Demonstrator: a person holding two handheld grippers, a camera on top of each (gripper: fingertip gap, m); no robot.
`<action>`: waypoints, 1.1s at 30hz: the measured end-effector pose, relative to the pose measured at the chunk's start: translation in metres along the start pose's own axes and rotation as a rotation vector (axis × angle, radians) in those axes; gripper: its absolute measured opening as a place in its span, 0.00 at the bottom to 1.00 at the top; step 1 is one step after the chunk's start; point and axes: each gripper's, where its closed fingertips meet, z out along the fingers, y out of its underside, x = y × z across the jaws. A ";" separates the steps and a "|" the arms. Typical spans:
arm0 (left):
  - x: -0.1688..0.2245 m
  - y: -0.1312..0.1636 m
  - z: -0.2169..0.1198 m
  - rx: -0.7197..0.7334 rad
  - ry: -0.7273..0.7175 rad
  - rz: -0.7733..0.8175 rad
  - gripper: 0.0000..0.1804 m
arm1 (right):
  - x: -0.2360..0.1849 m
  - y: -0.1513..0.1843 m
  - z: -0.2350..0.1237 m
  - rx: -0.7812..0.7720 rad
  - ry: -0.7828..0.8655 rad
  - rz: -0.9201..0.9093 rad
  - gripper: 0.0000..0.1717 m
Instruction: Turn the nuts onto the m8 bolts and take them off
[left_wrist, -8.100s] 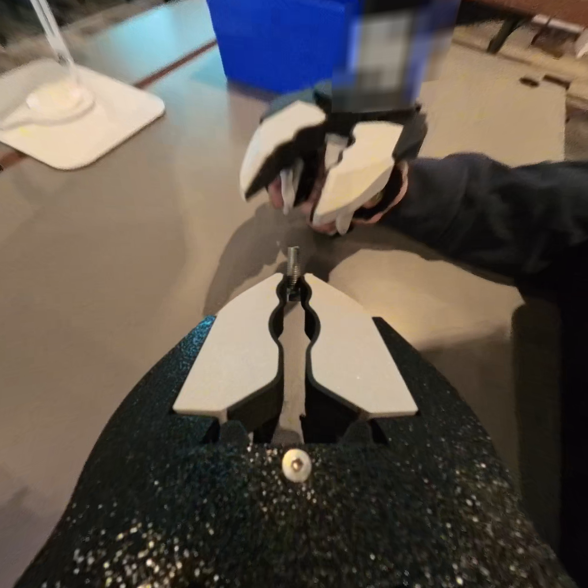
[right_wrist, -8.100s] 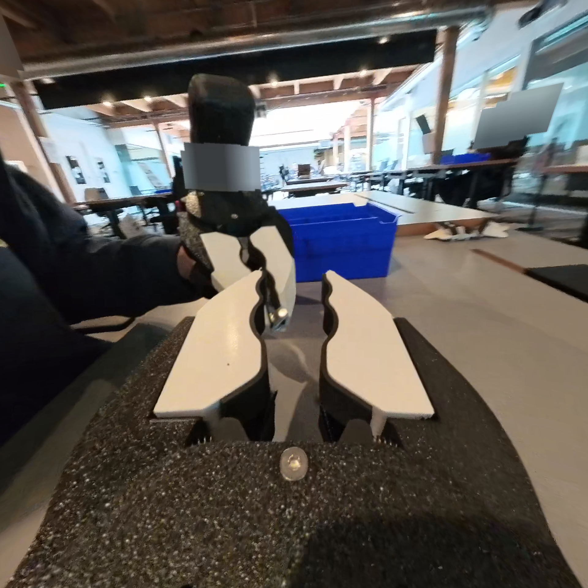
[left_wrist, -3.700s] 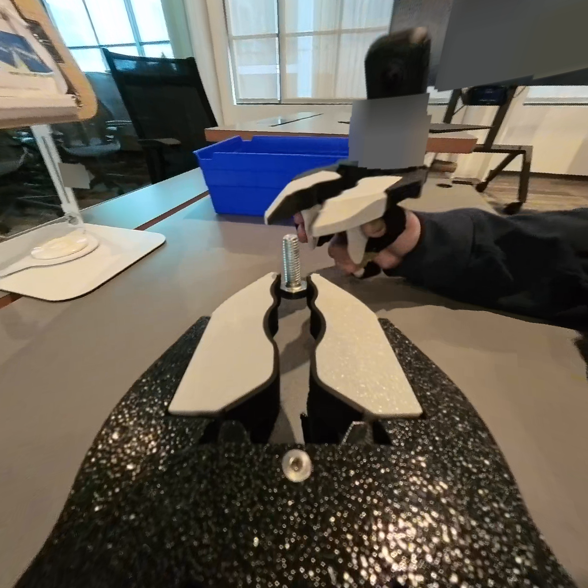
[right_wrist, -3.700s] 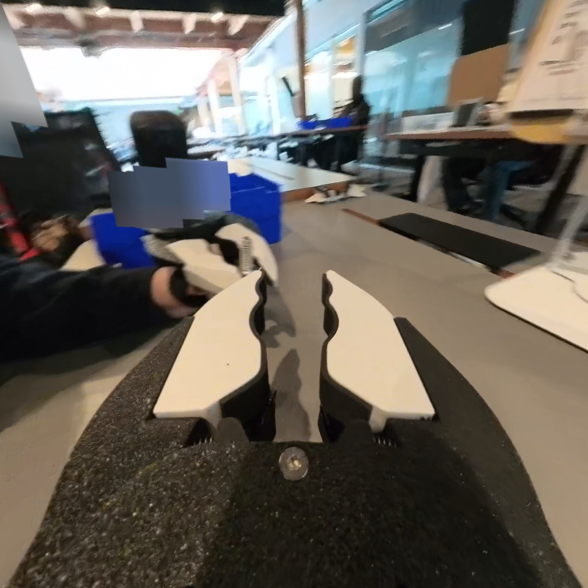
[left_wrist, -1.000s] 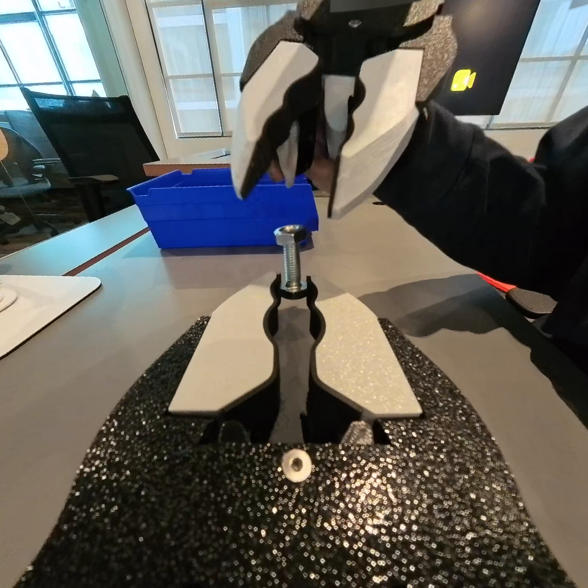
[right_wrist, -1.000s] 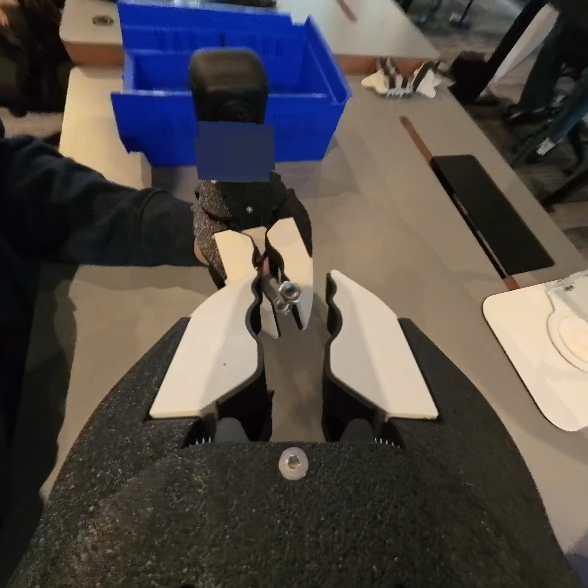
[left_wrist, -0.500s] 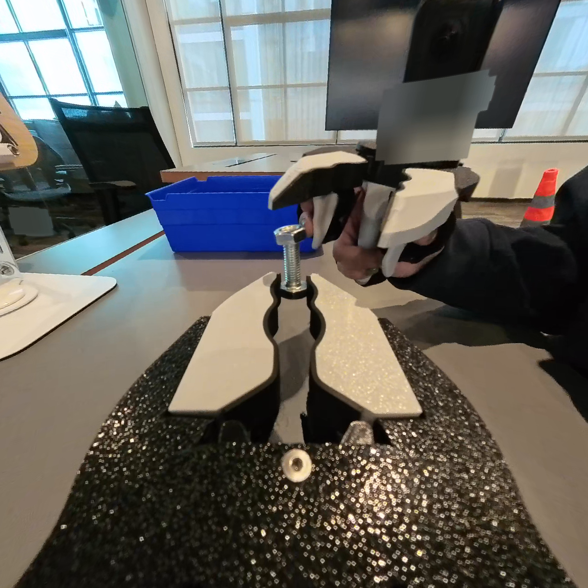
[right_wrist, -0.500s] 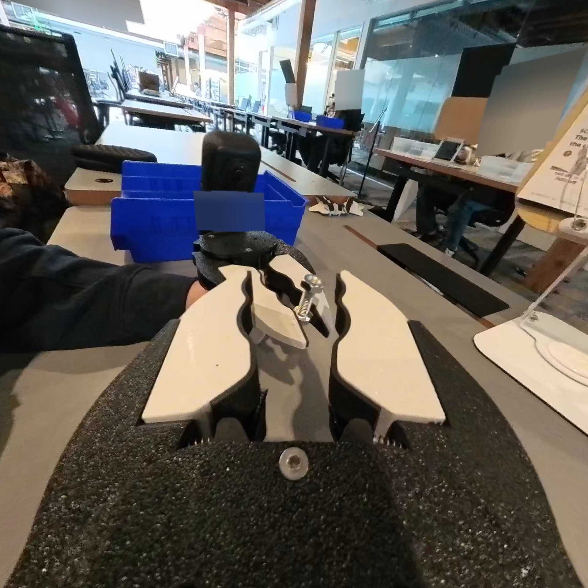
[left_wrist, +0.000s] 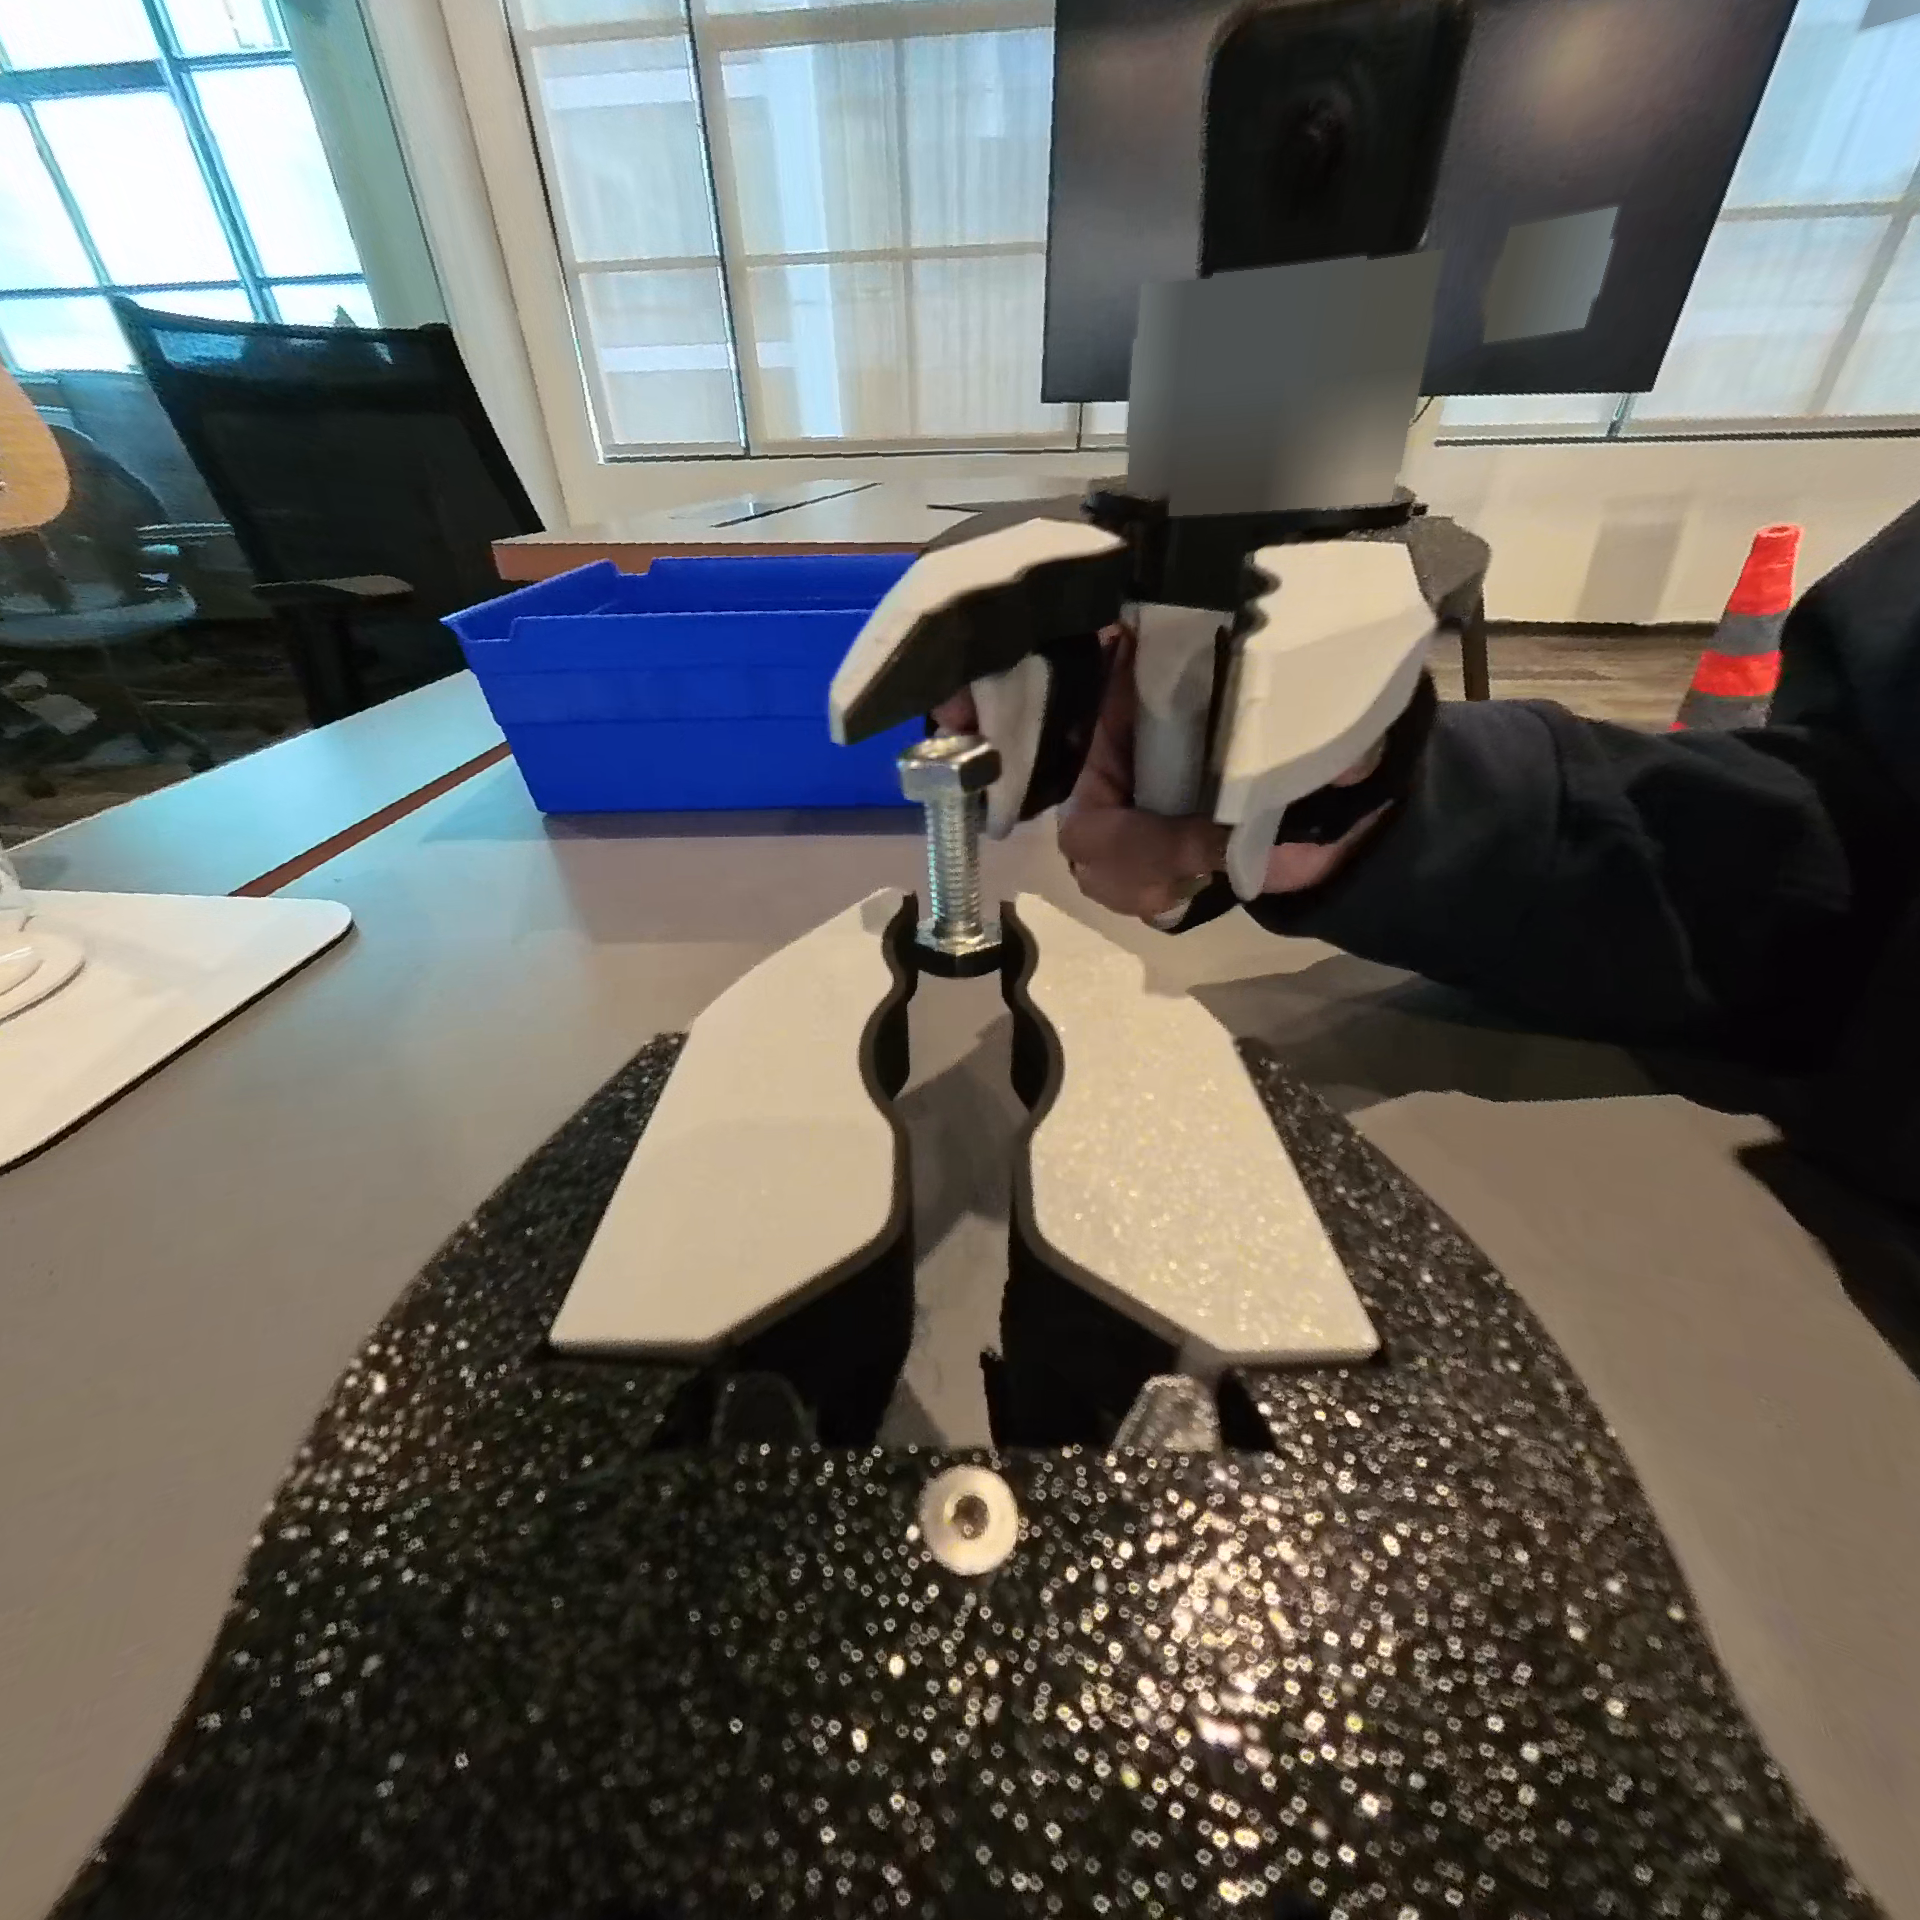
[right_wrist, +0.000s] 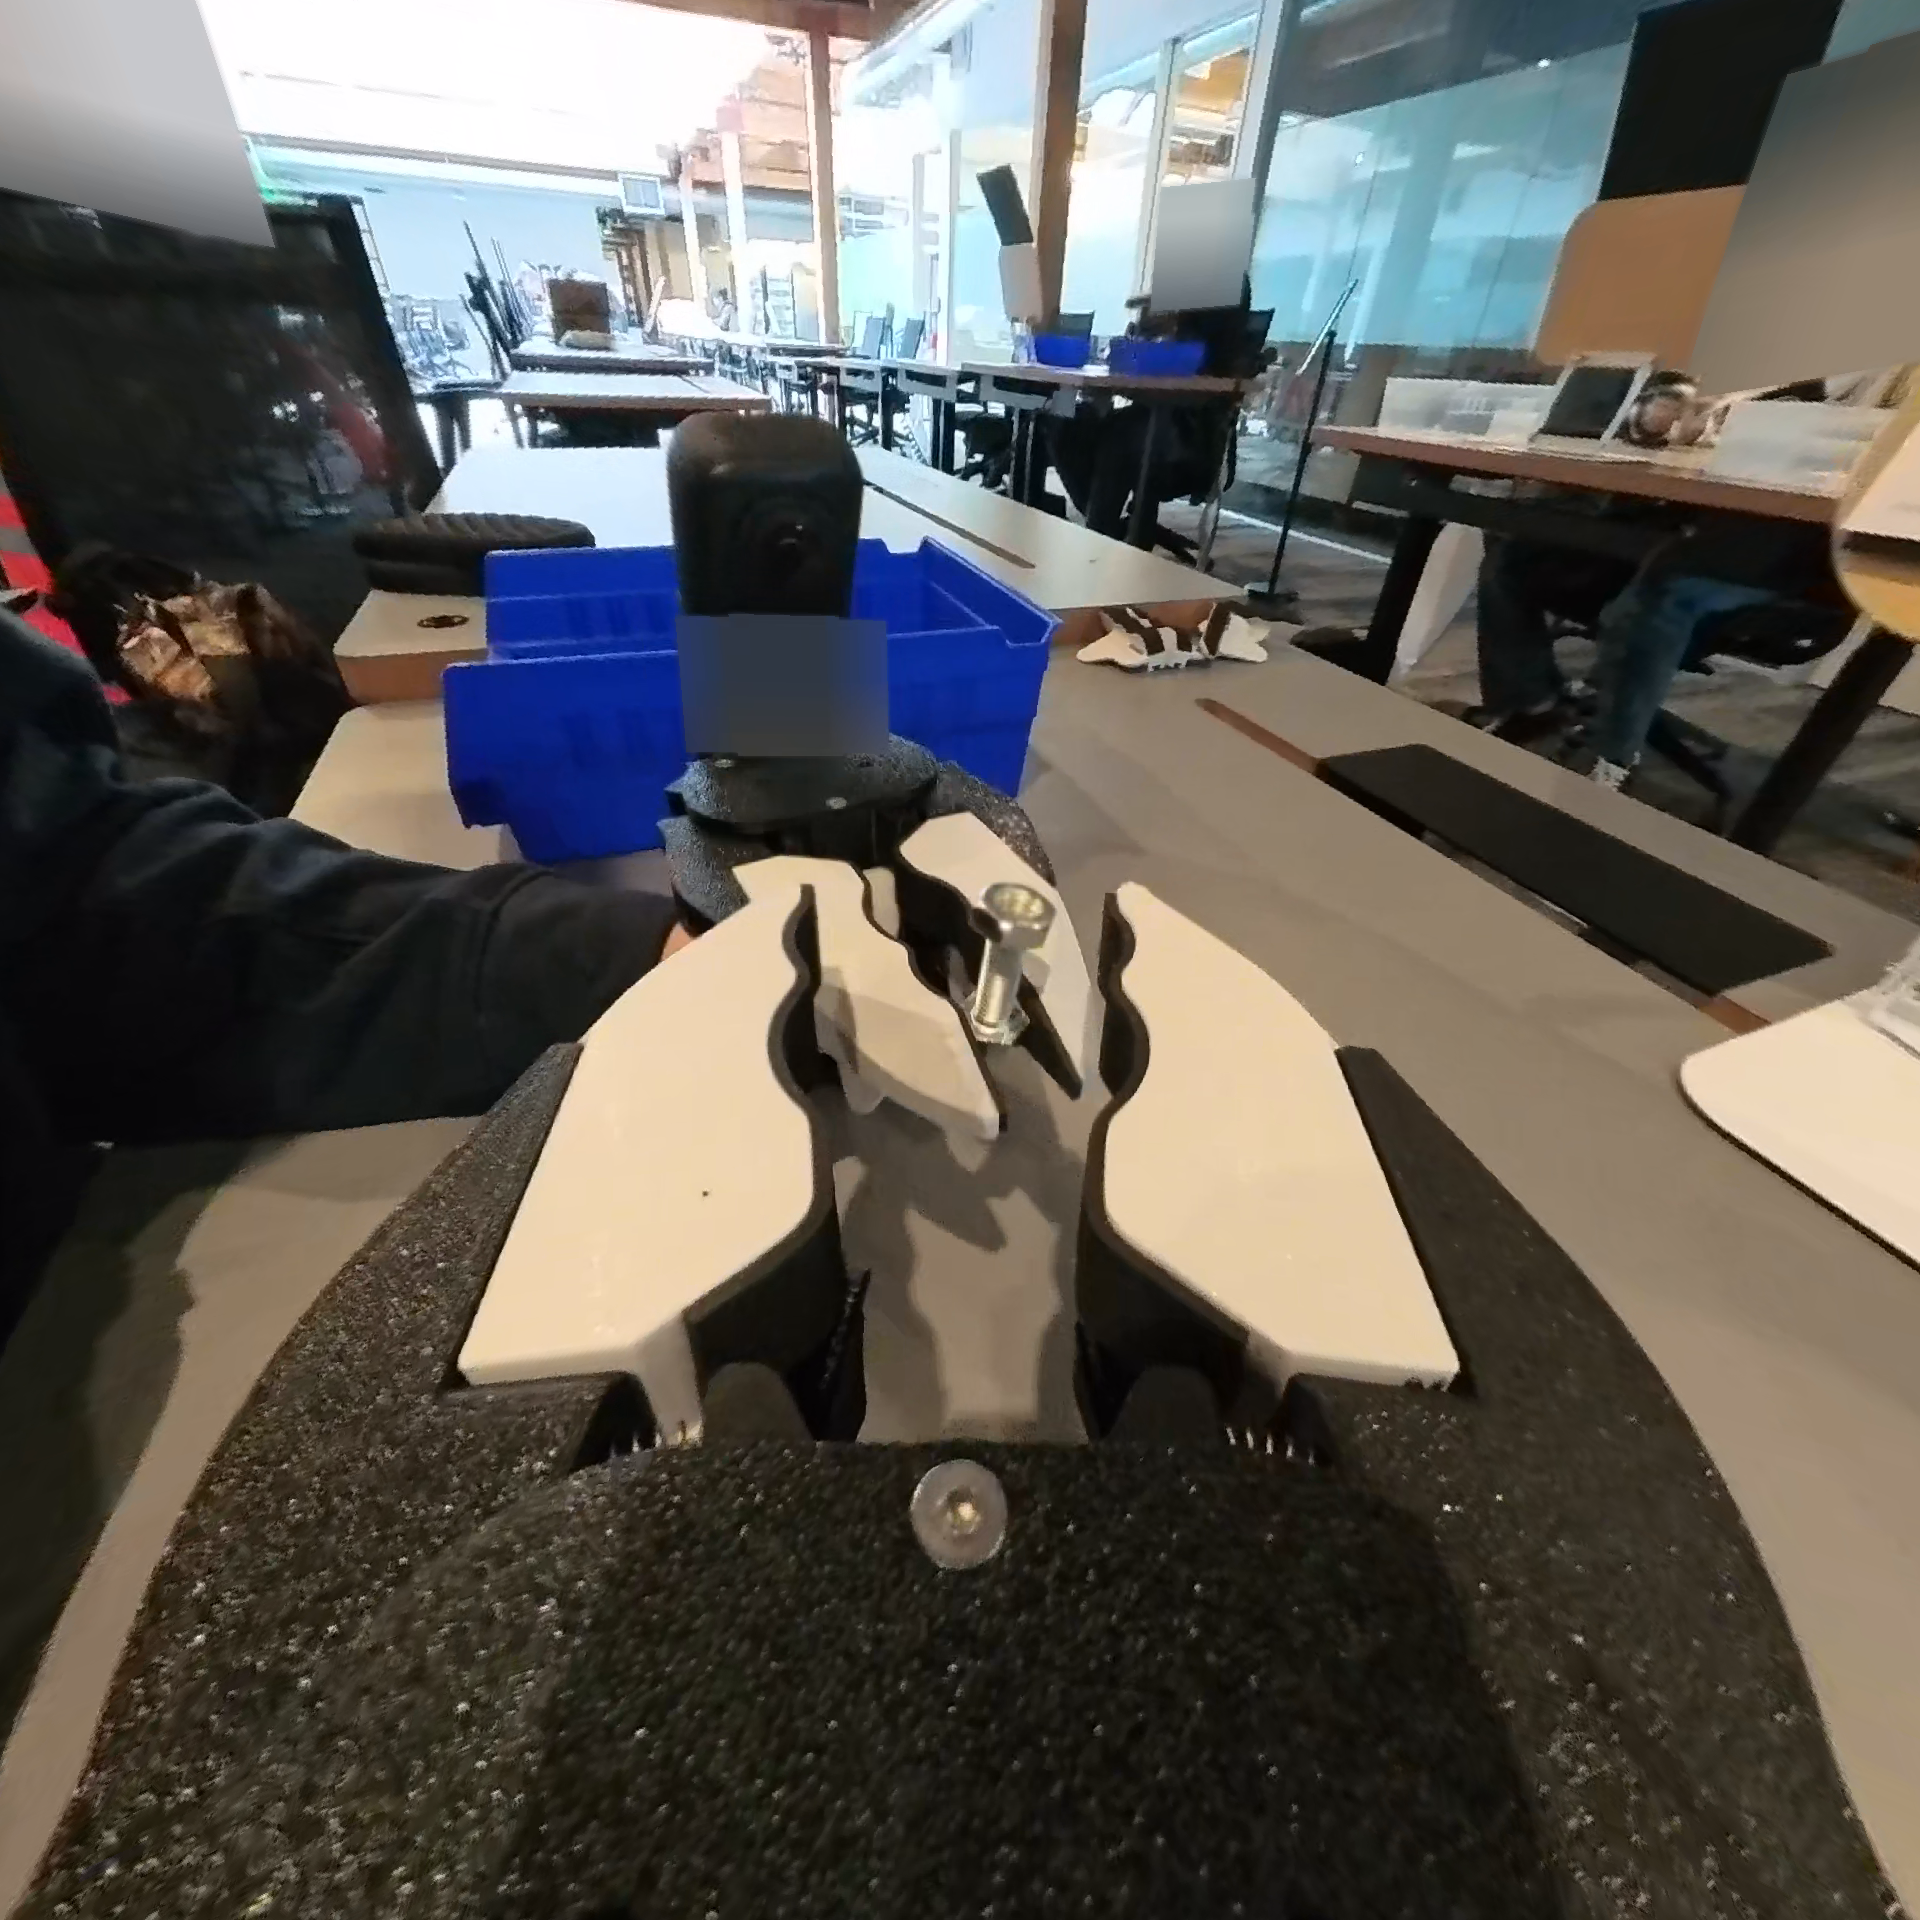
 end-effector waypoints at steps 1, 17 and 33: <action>0.002 0.000 0.001 -0.004 0.010 0.003 0.08 | 0.000 -0.001 0.002 0.007 -0.005 0.005 0.30; 0.004 -0.003 -0.001 0.025 0.042 -0.027 0.08 | -0.001 -0.005 -0.001 0.036 -0.016 0.021 0.32; -0.029 0.006 -0.010 -0.032 -0.187 -0.044 0.08 | 0.070 0.021 -0.026 0.281 0.355 0.174 0.22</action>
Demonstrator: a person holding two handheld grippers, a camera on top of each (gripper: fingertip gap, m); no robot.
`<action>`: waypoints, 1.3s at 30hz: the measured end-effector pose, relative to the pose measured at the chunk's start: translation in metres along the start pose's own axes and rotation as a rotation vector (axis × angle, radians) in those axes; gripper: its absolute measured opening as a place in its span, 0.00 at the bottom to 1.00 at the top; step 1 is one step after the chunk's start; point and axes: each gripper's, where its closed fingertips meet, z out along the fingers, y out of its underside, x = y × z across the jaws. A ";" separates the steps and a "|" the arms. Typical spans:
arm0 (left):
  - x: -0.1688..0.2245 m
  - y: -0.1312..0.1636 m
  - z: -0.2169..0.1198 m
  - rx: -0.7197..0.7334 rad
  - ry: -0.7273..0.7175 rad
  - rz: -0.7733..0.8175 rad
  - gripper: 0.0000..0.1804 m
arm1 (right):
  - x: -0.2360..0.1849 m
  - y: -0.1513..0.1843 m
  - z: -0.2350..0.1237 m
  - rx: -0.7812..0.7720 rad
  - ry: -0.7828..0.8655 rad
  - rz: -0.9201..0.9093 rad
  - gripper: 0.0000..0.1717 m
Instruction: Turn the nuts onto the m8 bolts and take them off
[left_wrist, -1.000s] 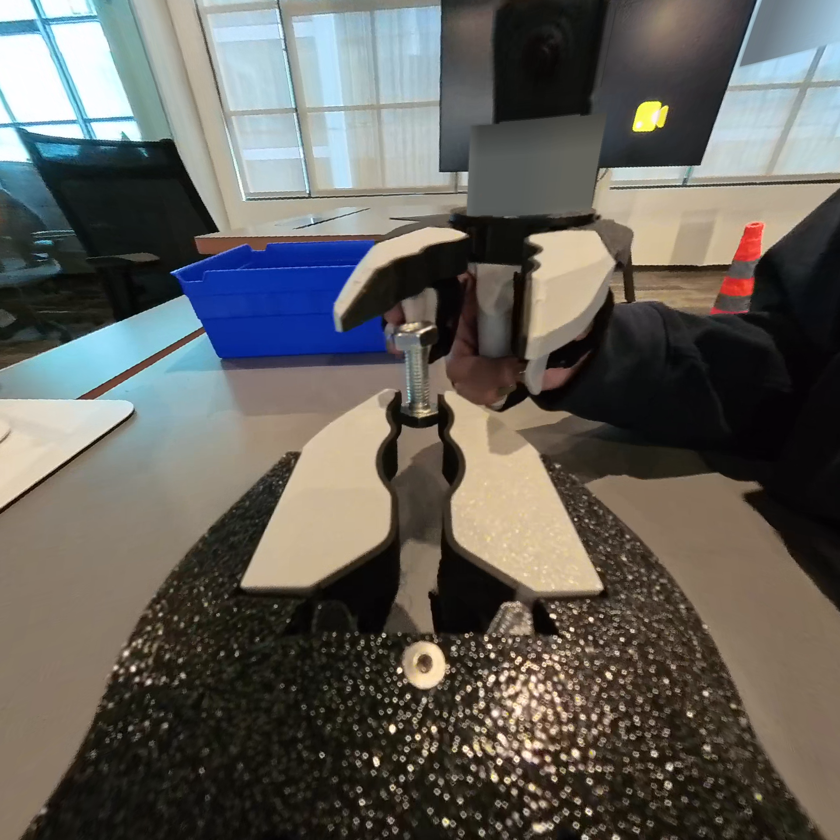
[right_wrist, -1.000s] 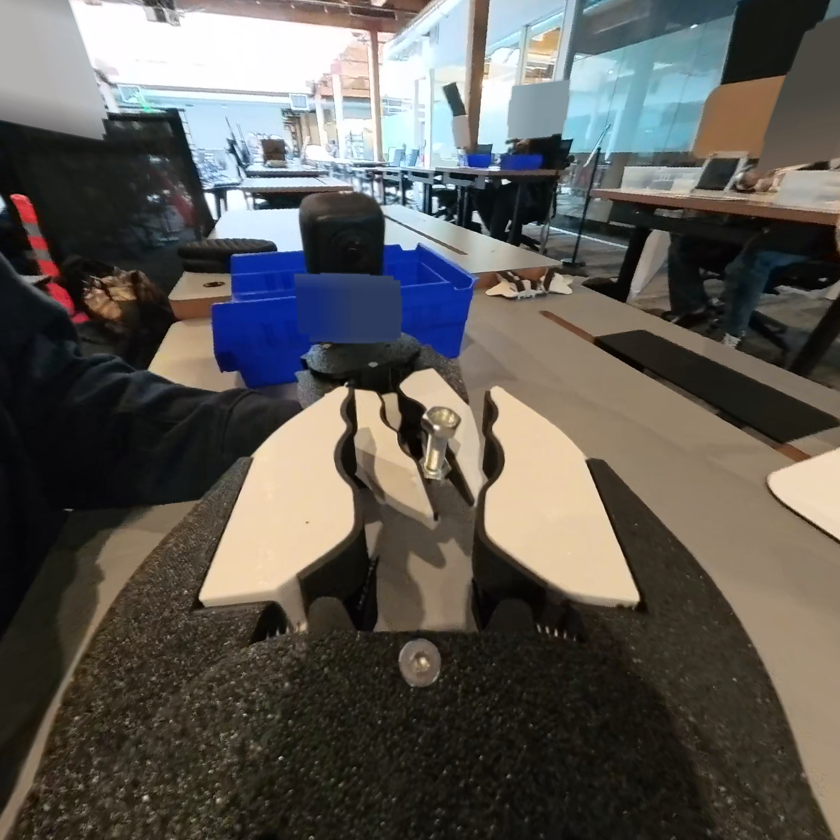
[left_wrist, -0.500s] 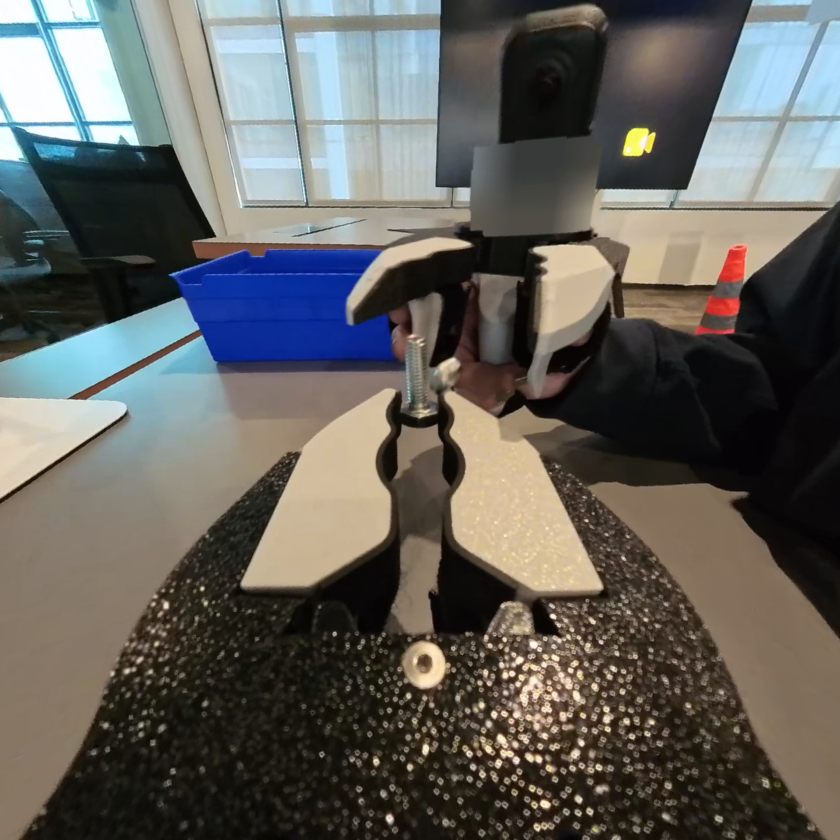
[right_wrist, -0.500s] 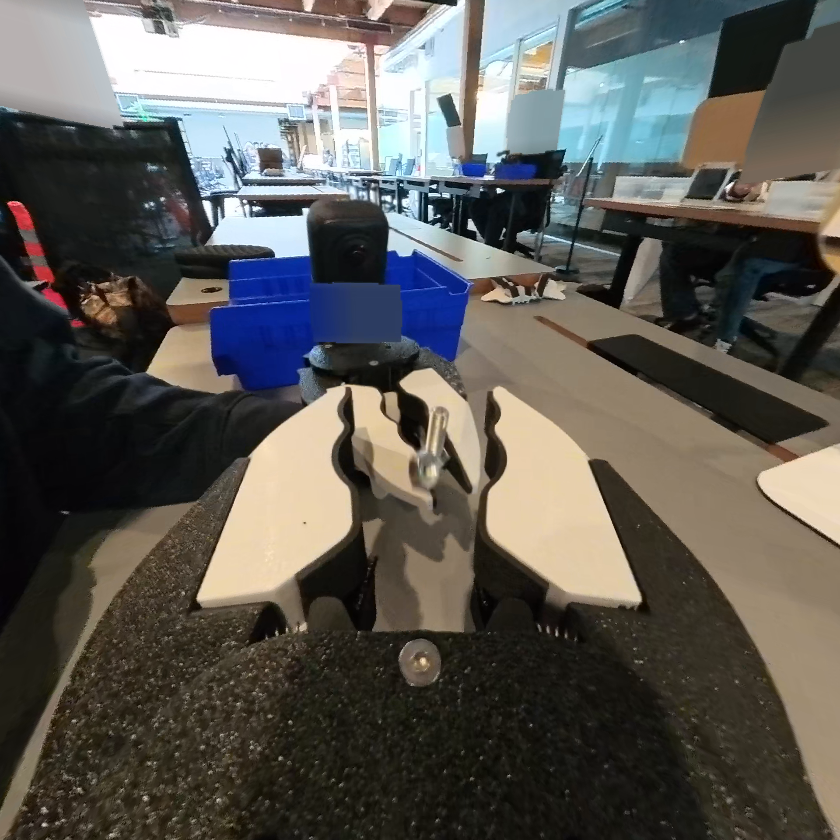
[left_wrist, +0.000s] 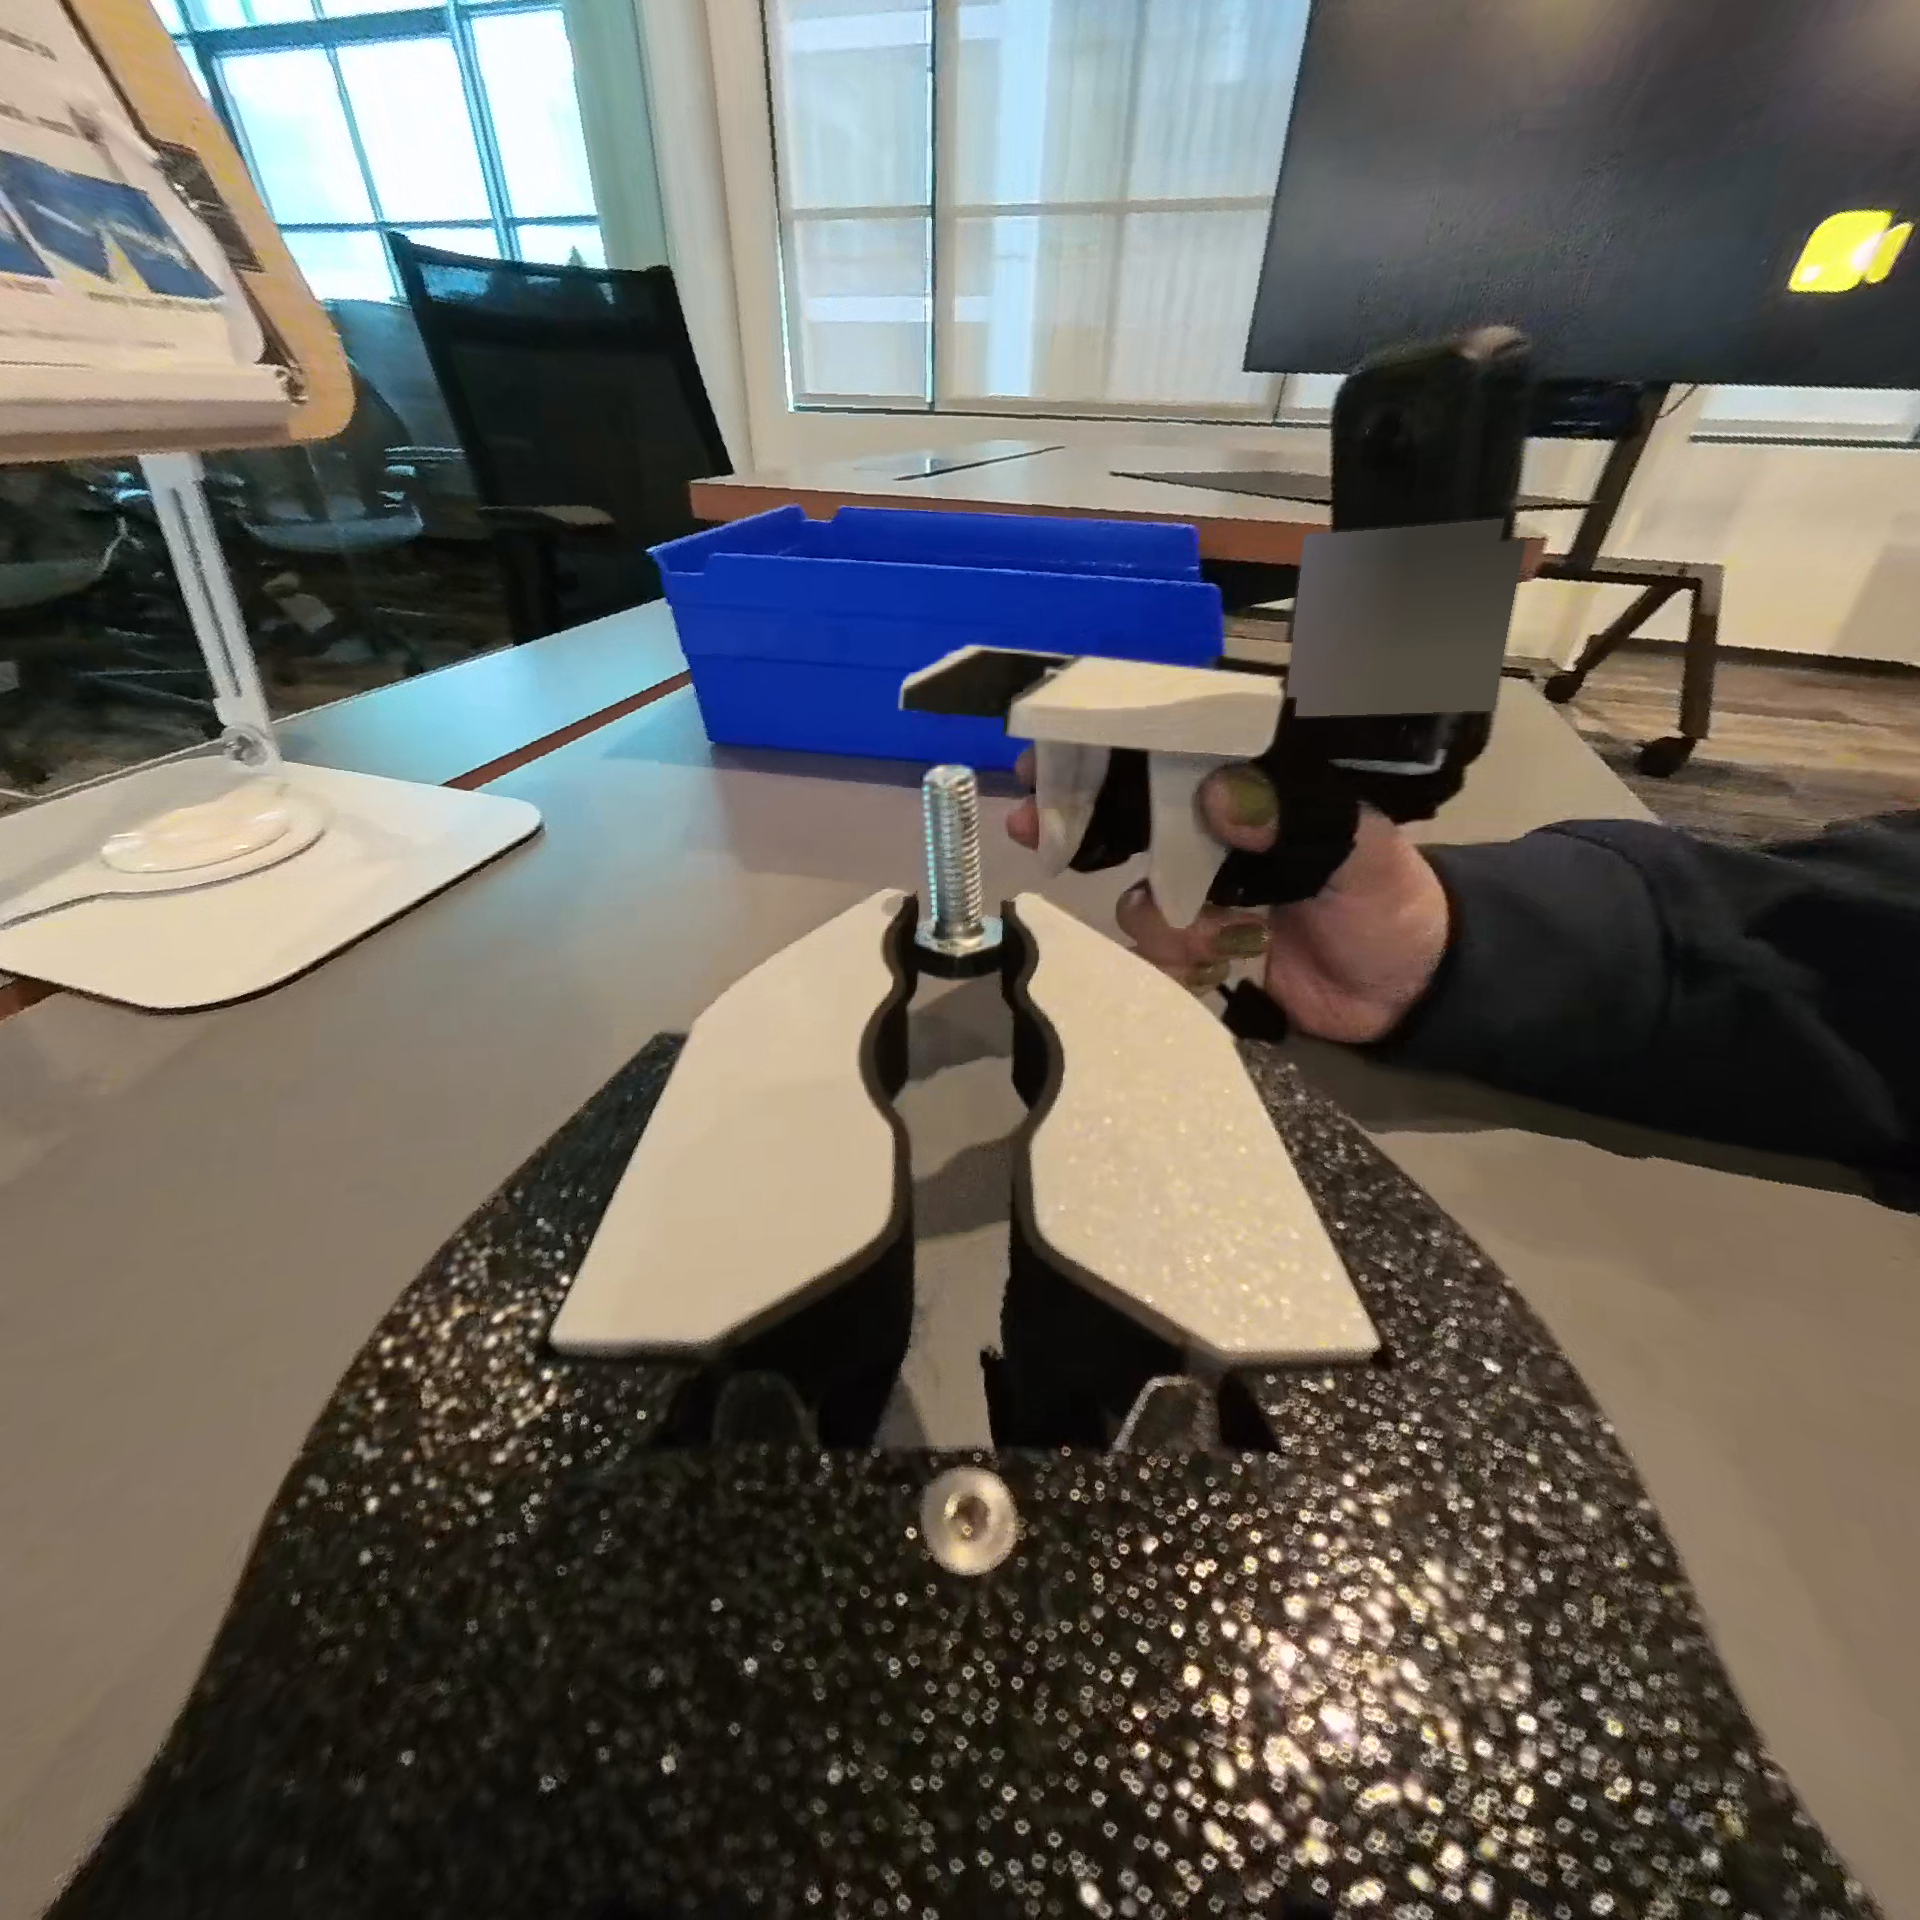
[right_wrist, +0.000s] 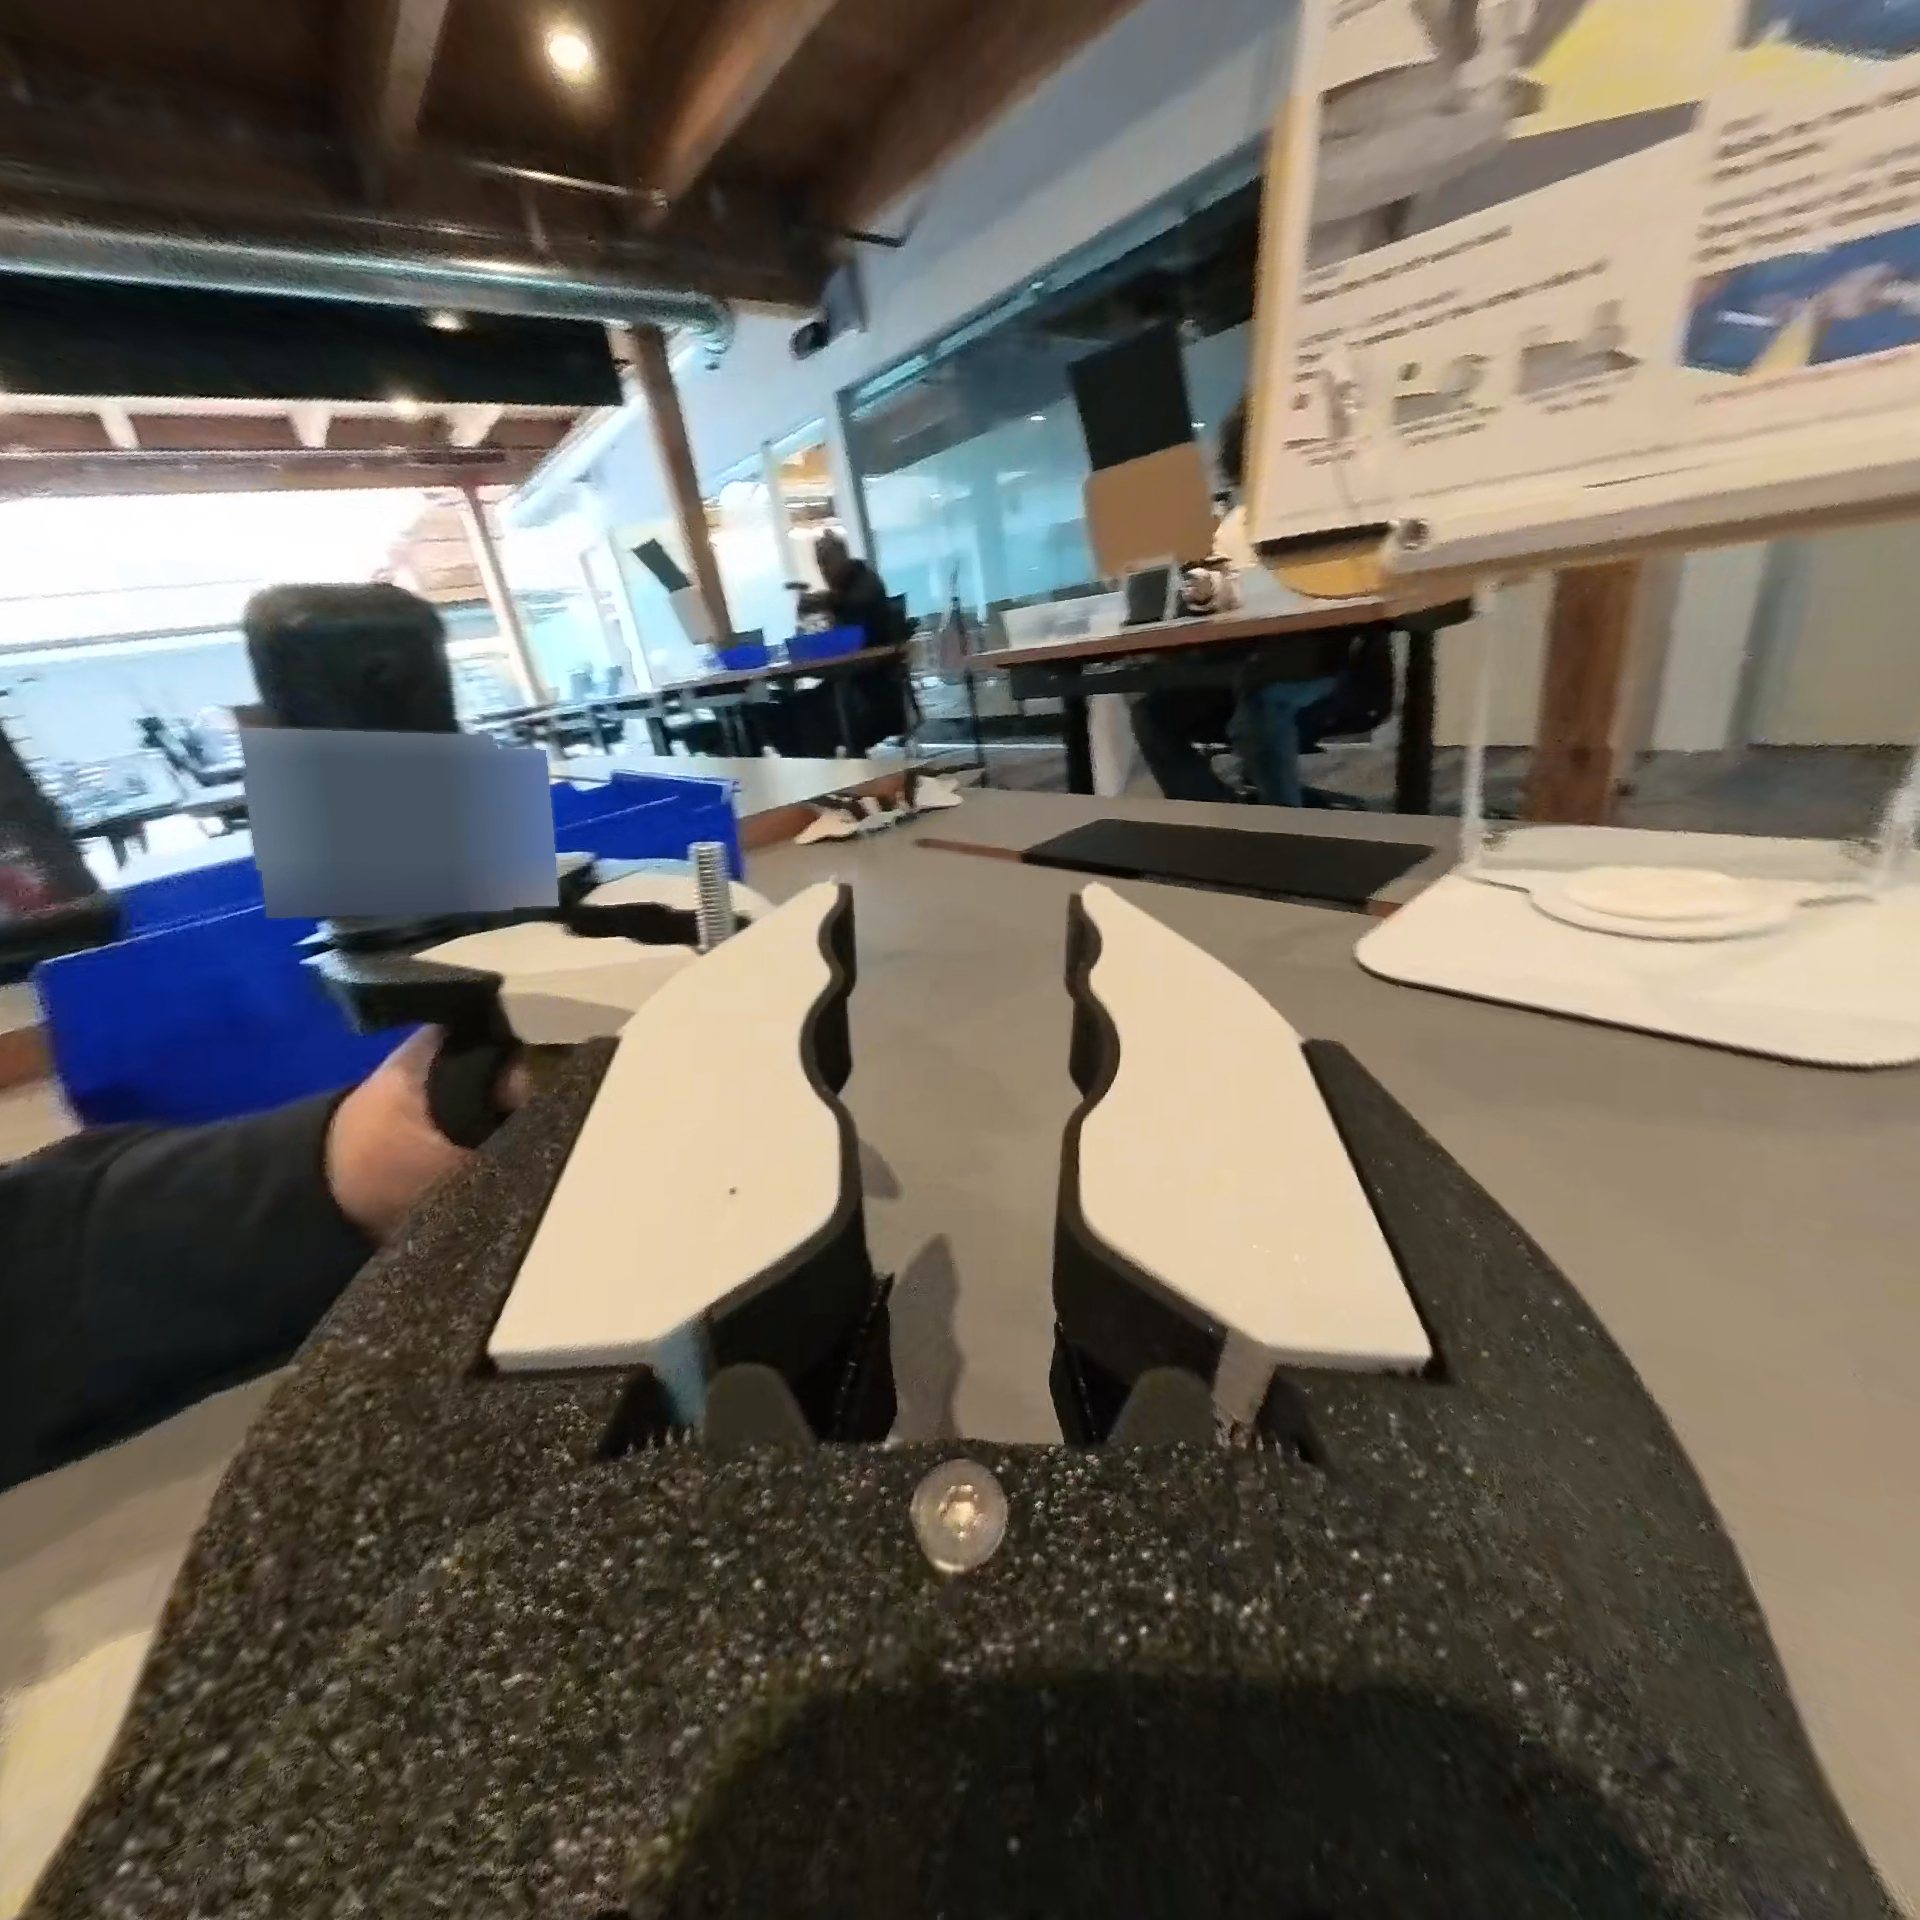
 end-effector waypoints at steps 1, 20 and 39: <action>-0.002 0.000 0.000 0.001 -0.015 0.002 0.08 | 0.004 0.002 0.002 -0.013 0.027 -0.003 0.22; -0.070 -0.009 -0.046 0.088 -0.439 -0.054 0.08 | 0.065 0.095 0.059 -0.753 0.137 -0.287 0.16; -0.069 -0.006 -0.040 0.043 -0.423 -0.016 0.08 | 0.049 0.133 0.099 -0.907 -0.007 -0.201 0.19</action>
